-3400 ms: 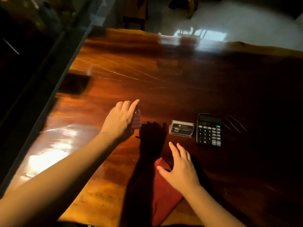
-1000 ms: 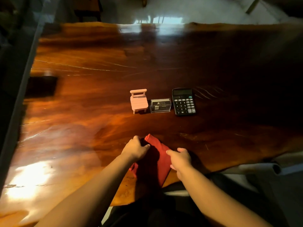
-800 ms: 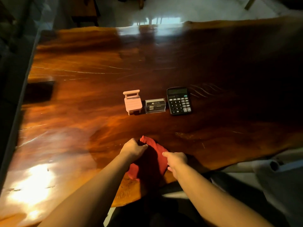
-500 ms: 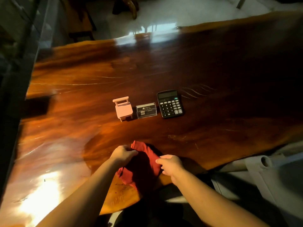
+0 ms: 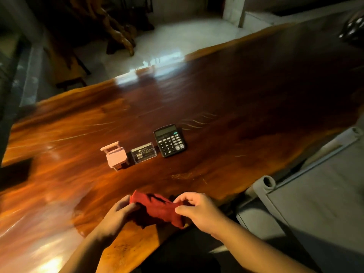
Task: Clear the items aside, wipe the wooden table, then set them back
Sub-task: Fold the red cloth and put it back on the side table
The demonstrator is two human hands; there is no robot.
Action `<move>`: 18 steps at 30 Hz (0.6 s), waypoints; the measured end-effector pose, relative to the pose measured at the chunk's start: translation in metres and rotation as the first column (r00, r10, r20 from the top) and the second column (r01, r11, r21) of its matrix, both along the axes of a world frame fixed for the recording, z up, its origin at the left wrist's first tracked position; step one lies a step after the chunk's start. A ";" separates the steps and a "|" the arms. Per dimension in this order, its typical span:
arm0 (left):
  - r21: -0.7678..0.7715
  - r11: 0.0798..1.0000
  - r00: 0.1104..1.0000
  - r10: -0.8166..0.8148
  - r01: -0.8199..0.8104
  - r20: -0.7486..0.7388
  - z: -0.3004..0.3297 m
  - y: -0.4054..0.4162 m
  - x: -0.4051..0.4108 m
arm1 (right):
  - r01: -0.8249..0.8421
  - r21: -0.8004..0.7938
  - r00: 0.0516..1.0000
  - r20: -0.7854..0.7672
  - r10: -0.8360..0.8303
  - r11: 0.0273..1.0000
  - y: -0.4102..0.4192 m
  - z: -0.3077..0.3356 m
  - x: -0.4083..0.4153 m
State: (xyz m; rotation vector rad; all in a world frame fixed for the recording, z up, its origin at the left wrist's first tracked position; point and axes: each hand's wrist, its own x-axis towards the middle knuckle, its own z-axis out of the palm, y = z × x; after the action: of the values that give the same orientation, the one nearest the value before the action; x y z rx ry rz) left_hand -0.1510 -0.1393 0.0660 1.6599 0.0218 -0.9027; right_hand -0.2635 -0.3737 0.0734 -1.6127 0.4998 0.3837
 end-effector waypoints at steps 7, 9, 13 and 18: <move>-0.103 0.979 0.983 -0.167 0.174 0.073 0.046 -0.079 -0.029 | 0.186 0.026 0.973 0.136 -0.188 0.982 -0.082 0.045 -0.066; -0.108 0.971 0.974 -0.205 0.214 0.092 0.058 -0.107 -0.038 | 0.258 0.033 0.953 0.158 -0.260 0.965 -0.101 0.055 -0.088; -0.155 0.948 0.959 -0.262 0.277 0.107 0.079 -0.161 -0.057 | 0.423 0.048 0.884 0.197 -0.424 0.905 -0.136 0.069 -0.131; -0.165 0.875 0.890 -0.442 0.455 0.108 0.099 -0.234 -0.087 | 0.639 0.099 0.732 0.226 -0.643 0.763 -0.167 0.084 -0.195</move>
State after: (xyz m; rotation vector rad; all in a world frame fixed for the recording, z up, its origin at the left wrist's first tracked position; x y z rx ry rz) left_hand -0.2380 -0.3732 0.1648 1.5407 -0.5021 -1.1571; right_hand -0.4581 -0.5411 0.1576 -1.3410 0.8194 -0.3411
